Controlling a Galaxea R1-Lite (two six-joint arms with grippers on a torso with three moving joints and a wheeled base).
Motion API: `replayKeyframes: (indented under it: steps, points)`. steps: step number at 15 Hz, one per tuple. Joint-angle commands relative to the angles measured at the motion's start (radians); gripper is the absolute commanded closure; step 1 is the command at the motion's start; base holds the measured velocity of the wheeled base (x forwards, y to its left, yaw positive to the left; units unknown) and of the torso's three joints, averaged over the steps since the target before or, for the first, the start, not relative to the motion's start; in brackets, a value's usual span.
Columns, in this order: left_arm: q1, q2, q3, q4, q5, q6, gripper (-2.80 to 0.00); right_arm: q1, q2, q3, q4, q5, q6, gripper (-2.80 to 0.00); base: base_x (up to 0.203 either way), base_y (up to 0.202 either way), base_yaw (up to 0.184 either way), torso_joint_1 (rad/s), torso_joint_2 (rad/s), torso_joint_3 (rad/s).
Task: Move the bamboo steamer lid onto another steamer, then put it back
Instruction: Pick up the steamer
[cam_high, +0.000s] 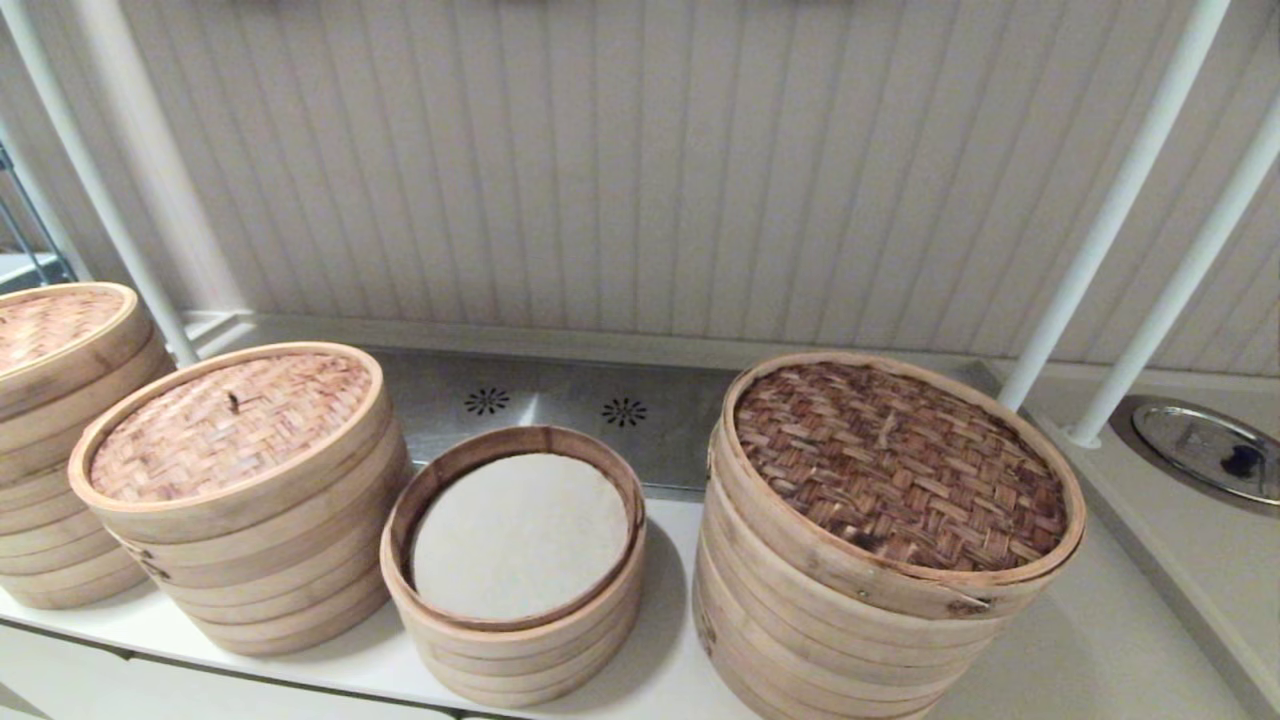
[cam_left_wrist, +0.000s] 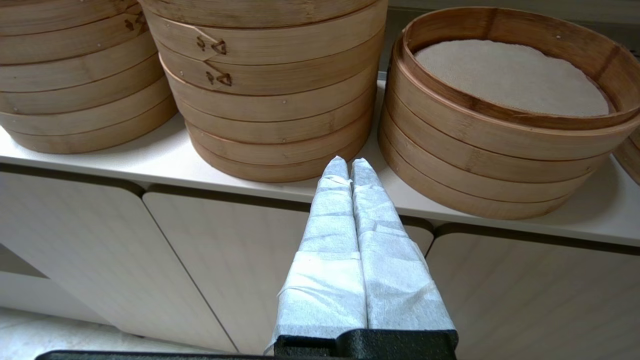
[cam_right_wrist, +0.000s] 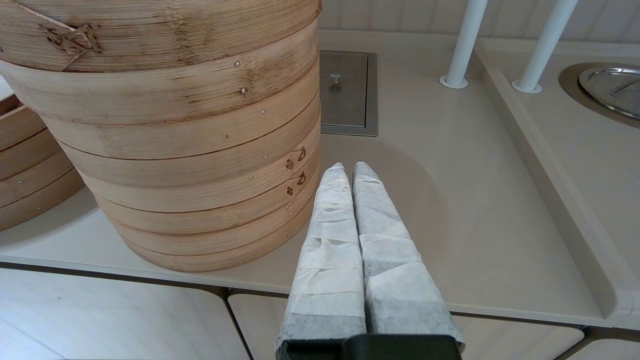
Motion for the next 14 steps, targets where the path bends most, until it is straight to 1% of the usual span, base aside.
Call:
replayKeyframes:
  steps: [1, 3, 4, 7, 10, 11, 12, 14]
  points:
    - [0.000, 0.002, 0.000, 0.002, 0.000, 0.002, 0.00, 0.000, 0.002, 0.000, 0.000, 0.000, 0.000, 0.00, 0.000, 0.000, 0.000, 0.000, 0.00, 0.000]
    - [0.000, 0.002, -0.004, -0.004, 0.000, 0.000, 0.00, 0.000, 0.002, 0.000, 0.000, 0.000, 0.000, 0.00, 0.000, 0.000, 0.000, 0.000, 0.00, 0.000]
    - [0.000, 0.002, -0.015, -0.006, 0.000, -0.010, 0.00, 0.000, 0.002, 0.000, 0.000, 0.000, 0.000, 0.00, 0.000, 0.000, 0.000, 0.000, 0.00, 0.000]
    - [0.001, 0.056, -0.179, 0.036, -0.008, -0.040, 0.00, 0.000, 0.002, 0.000, 0.000, 0.000, 0.000, 0.00, 0.000, 0.000, 0.000, 0.000, 0.00, 0.000]
    - [0.001, 0.281, -0.417, 0.071, -0.008, -0.049, 0.00, 0.000, 0.002, 0.000, 0.000, 0.000, 0.000, 0.00, 0.000, 0.000, 0.000, 0.000, 0.00, 0.000]
    - [0.001, 0.368, -0.517, 0.090, -0.006, -0.050, 0.00, 0.000, 0.002, 0.000, 0.000, 0.000, 0.000, 0.00, 0.000, 0.000, 0.000, 0.000, 0.00, 0.000]
    - [0.001, 0.459, -0.628, 0.117, -0.002, -0.053, 0.00, 0.000, 0.002, 0.000, 0.000, 0.000, 0.000, 0.00, 0.000, 0.000, 0.000, 0.000, 0.00, 0.000]
    - [0.002, 0.631, -0.787, 0.182, 0.012, -0.066, 0.00, 0.000, 0.002, 0.000, 0.000, 0.000, 0.000, 0.00, 0.000, 0.000, 0.000, 0.000, 0.00, 0.000]
